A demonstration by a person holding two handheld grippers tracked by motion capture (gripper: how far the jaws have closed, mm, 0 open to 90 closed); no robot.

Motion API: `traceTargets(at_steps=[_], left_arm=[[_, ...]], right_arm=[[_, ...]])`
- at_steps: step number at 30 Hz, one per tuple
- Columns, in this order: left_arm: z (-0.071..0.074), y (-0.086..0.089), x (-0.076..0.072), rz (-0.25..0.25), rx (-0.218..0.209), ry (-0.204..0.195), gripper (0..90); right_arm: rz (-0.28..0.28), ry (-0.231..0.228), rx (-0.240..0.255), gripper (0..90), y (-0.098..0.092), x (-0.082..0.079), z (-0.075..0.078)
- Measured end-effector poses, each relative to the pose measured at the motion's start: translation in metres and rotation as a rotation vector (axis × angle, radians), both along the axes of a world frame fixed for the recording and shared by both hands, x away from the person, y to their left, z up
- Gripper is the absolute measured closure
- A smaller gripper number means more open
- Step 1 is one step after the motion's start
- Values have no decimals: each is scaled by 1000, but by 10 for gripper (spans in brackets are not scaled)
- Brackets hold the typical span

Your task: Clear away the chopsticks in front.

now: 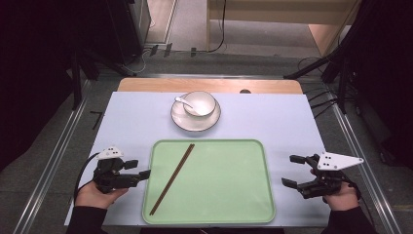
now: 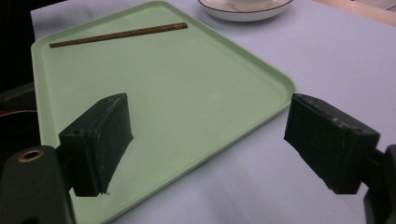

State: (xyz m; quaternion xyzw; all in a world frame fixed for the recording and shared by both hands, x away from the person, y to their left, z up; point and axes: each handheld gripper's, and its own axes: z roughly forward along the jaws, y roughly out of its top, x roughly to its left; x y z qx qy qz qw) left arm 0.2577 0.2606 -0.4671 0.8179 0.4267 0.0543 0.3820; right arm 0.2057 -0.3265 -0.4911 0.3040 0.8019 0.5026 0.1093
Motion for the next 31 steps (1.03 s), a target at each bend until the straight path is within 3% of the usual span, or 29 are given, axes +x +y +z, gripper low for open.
traceTargets(at_steps=[7,31], left_arm=[[2,18,-5,33,-17,-60,311],[-7,25,-3,62,-19,-26,271]], right_arm=[[-13,0,13,151,-2,-1,0],[-15,4,8,151,-1,0,-1]])
